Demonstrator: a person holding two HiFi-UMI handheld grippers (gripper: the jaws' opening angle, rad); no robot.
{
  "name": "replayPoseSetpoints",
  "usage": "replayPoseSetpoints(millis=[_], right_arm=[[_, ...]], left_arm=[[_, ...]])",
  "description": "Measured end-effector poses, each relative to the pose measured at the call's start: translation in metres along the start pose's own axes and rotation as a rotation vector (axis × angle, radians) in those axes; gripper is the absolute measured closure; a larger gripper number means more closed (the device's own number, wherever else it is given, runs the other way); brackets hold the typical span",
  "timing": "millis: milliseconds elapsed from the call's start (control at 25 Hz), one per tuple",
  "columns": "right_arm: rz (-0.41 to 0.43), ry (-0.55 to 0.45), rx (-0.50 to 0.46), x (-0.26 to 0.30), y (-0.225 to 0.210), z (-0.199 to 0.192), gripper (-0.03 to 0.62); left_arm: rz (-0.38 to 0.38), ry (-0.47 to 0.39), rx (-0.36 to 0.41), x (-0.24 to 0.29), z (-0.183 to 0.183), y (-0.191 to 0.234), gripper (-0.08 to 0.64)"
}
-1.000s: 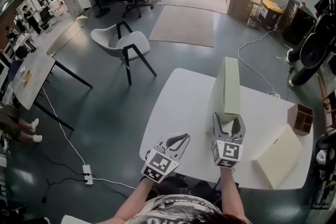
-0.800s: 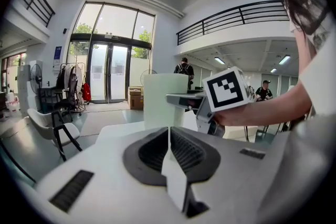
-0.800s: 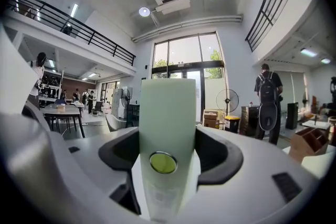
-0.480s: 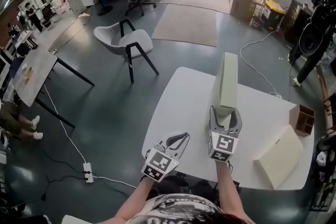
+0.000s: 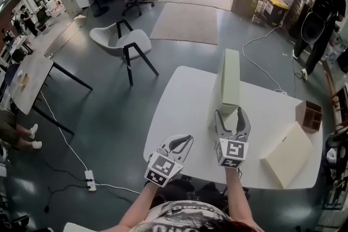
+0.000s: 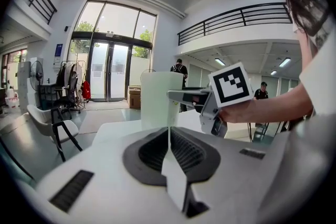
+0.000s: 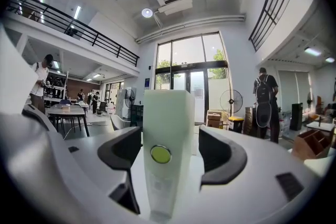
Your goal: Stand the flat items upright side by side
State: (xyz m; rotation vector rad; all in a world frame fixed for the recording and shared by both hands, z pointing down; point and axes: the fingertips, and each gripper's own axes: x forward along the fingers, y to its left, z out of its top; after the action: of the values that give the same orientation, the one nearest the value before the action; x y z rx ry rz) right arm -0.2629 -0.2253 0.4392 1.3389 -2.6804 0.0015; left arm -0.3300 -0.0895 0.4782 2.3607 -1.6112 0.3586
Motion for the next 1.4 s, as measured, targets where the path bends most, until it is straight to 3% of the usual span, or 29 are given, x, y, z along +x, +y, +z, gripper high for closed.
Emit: replayPoseSetpoints(millis=[360,640,960,1280,1400], right_arm=[[-0.019,0.033,0.020,-0.049,-0.025,-0.014,0.259],[-0.104,0.081,0.077,-0.104,-0.083,-0.038,0.259],[-0.188,0.148,0.164,-0.187,-0.179,-0.077,0.264],[-0.306,0.209,0.335,-0.282,-0.276,-0.138,0.264],[-0.358,0.233,0.424,-0.314,-0.306,-0.167,0.264]], left_arm=[[-0.085,0.004,0.013,0.017,-0.001,-0.041,0.540],[-0.174,0.019,0.055,0.039,0.008,-0.101,0.540],[-0.320,0.032,0.114,0.087,0.014,-0.211,0.540],[-0.441,0.091,0.173,0.140,-0.003,-0.318,0.535],[-0.477,0.121,0.190,0.161,-0.012,-0.348,0.460]])
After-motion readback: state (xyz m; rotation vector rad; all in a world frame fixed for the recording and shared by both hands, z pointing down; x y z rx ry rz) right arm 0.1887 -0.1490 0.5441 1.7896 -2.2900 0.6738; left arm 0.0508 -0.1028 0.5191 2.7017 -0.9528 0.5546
